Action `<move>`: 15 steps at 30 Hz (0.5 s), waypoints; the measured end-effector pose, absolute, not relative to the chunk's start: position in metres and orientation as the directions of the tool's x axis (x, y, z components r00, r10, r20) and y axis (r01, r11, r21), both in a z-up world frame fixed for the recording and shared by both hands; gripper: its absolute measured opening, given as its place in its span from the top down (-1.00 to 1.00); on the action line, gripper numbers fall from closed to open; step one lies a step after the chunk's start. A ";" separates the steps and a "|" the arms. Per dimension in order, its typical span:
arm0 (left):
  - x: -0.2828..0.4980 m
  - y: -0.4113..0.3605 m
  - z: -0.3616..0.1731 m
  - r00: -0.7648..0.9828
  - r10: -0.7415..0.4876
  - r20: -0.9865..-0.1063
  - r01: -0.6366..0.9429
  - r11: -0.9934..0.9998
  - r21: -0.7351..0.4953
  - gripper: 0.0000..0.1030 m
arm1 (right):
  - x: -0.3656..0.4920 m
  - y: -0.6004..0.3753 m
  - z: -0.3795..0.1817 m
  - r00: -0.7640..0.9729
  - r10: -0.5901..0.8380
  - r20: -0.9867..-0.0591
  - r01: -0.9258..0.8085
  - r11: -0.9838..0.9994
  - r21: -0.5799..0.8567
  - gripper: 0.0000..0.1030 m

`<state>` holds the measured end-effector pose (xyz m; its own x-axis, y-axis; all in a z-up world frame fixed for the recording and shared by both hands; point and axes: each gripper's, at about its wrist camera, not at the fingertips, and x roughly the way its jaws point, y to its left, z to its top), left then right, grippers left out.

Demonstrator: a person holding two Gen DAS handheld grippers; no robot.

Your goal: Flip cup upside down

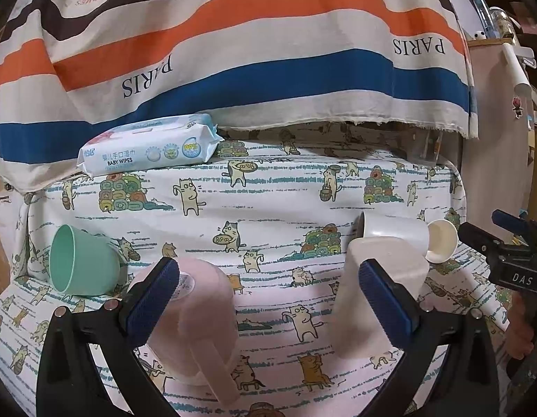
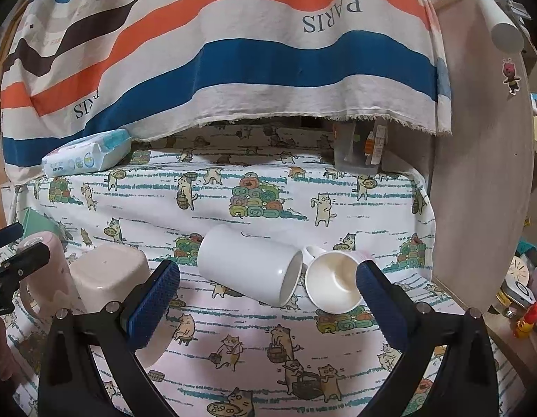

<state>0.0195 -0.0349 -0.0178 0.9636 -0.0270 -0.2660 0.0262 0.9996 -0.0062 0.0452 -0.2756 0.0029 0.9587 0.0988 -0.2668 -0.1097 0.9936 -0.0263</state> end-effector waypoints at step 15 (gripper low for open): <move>0.019 -0.033 -0.019 0.963 -0.014 -0.270 0.011 1.000 -0.013 -0.99 | 0.045 -0.278 0.003 0.960 0.082 -0.268 -0.091 0.996 -0.022 -0.99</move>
<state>0.0192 -0.0328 -0.0187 0.9628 -0.0142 -0.2700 0.0111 0.9999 -0.0129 0.0455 -0.2776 0.0029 0.9600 0.0821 -0.2678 -0.0914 0.9956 -0.0225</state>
